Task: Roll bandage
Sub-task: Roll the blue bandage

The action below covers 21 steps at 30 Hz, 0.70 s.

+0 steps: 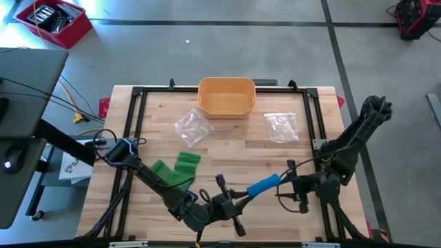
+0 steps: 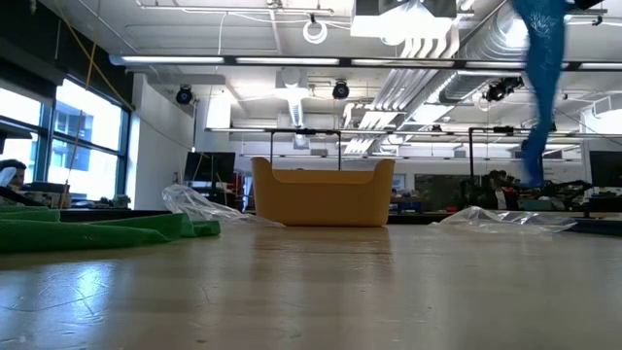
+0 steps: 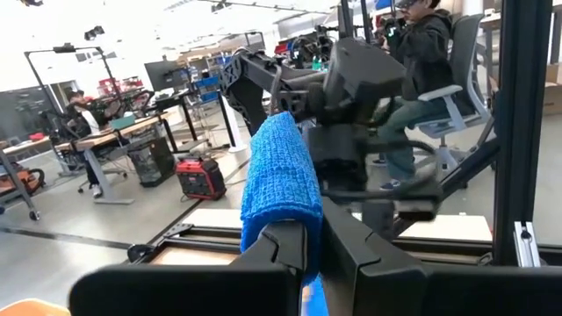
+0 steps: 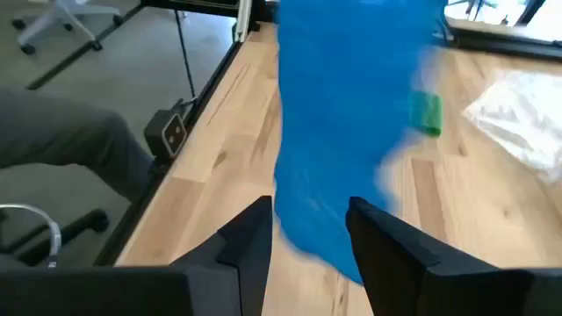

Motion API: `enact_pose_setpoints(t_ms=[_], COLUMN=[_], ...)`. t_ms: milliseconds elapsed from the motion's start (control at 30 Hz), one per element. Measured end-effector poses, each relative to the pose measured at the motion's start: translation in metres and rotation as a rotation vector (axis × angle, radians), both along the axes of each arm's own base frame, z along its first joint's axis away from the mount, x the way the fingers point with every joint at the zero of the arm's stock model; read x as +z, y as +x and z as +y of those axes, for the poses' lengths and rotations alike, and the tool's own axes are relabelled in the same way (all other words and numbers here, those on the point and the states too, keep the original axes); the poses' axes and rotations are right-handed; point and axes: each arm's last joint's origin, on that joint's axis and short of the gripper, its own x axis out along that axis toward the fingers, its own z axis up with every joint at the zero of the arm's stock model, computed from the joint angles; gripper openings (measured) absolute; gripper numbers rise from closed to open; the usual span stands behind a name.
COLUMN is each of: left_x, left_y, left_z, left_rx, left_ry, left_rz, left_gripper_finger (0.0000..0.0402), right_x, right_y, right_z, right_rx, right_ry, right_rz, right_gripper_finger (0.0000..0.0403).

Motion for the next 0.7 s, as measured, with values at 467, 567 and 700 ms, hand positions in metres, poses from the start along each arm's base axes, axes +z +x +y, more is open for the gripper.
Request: enact_pose_setpoints(t_ms=[467,567,700], left_x=[-0.003,-0.003,-0.003], left_y=[0.001,0.001,0.001], left_z=[0.0,-0.001,-0.001], left_rx=[-0.026,-0.026,-0.027], left_ry=[-0.028,-0.024,-0.026], left_rz=[0.002,0.004,0.003], left_gripper_finger=[0.0012,0.0012,0.0012], right_x=[-0.002,-0.008,-0.019], right_y=[0.022,0.033,0.043], right_z=[0.001,0.005,0.01], right_rx=[0.051,0.089,0.113], right_ry=[-0.06,-0.073,-0.111], right_rz=[-0.048,-0.048,-0.036], right_gripper_finger=[0.0142,0.0126,0.0047])
